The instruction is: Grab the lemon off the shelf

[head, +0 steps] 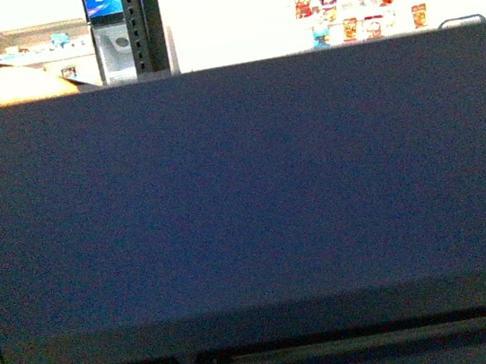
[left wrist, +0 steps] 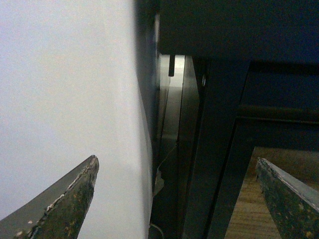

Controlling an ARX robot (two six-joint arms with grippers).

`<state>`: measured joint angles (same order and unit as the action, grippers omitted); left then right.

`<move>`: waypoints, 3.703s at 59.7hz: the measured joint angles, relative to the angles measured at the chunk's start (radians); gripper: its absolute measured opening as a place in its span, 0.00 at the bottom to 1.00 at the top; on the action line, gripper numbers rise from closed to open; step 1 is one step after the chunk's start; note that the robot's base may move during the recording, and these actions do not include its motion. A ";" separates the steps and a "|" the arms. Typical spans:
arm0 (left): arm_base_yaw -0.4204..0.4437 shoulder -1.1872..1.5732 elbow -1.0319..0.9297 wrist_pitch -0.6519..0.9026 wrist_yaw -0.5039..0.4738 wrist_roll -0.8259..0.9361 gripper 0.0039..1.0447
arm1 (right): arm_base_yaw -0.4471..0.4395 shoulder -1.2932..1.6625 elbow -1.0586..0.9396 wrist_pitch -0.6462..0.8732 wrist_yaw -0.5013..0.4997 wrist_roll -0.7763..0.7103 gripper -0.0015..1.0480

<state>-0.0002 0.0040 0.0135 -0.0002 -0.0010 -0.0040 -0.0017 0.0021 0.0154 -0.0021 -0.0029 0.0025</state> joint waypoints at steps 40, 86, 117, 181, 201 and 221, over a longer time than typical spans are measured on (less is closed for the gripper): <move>0.000 0.000 0.000 0.000 0.001 0.000 0.92 | 0.000 0.000 0.000 0.000 0.000 0.000 0.93; 0.000 0.000 0.000 0.000 0.001 0.000 0.92 | 0.000 0.000 0.000 0.000 -0.001 0.000 0.93; 0.000 0.000 0.000 0.000 0.001 0.000 0.92 | 0.000 0.000 0.000 0.000 0.000 0.000 0.93; 0.325 1.550 0.901 0.529 0.390 -1.168 0.92 | 0.000 0.000 0.000 0.000 0.000 0.000 0.93; 0.304 1.725 1.040 0.538 0.337 -1.204 0.92 | 0.000 0.000 0.000 0.000 0.000 0.000 0.93; 0.283 1.782 1.119 0.497 0.307 -1.178 0.33 | 0.000 0.000 0.000 0.000 0.000 0.000 0.93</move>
<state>0.2832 1.7863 1.1328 0.4969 0.3061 -1.1824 -0.0017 0.0021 0.0154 -0.0021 -0.0032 0.0025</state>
